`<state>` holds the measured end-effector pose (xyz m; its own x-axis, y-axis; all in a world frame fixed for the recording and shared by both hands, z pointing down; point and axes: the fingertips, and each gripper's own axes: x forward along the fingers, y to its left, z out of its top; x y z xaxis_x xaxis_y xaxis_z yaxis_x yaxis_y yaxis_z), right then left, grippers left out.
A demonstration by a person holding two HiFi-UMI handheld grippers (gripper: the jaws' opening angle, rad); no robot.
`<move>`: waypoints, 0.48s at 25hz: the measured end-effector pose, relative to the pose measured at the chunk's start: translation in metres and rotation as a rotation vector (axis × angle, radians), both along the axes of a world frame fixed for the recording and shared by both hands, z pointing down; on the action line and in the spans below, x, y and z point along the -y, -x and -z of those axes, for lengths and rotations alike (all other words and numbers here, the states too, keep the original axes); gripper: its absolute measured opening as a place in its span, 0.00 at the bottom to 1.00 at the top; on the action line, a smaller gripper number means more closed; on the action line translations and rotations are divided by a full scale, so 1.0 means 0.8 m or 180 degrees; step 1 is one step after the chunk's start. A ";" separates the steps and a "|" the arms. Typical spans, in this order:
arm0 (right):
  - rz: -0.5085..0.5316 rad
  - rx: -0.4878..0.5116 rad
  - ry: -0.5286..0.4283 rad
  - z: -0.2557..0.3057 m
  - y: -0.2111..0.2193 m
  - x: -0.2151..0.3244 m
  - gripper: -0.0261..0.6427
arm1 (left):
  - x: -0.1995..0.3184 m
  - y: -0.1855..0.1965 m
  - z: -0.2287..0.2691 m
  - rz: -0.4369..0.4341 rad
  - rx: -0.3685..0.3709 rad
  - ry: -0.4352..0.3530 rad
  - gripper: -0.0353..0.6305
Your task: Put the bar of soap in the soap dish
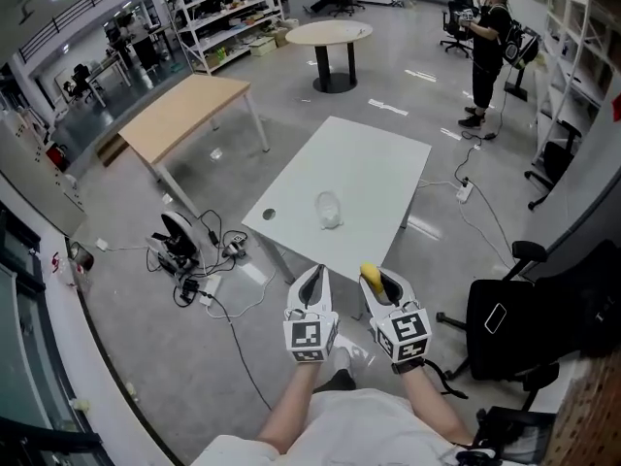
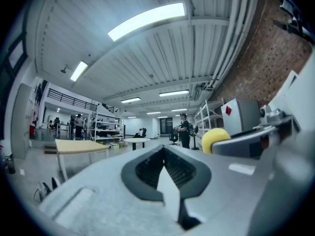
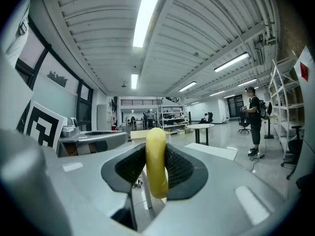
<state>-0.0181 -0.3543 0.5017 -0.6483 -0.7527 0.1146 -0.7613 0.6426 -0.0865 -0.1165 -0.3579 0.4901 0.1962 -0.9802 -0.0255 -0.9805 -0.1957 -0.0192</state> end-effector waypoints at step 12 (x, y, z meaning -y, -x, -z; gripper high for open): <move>0.0035 -0.0083 0.0107 -0.022 0.075 0.139 0.22 | 0.138 0.073 -0.014 -0.0087 -0.0216 0.0221 0.06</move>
<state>-0.0782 -0.4654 0.5190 -0.6531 -0.7409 0.1568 -0.7564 0.6481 -0.0884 -0.1748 -0.4684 0.5015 0.2230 -0.9744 0.0281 -0.9733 -0.2210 0.0617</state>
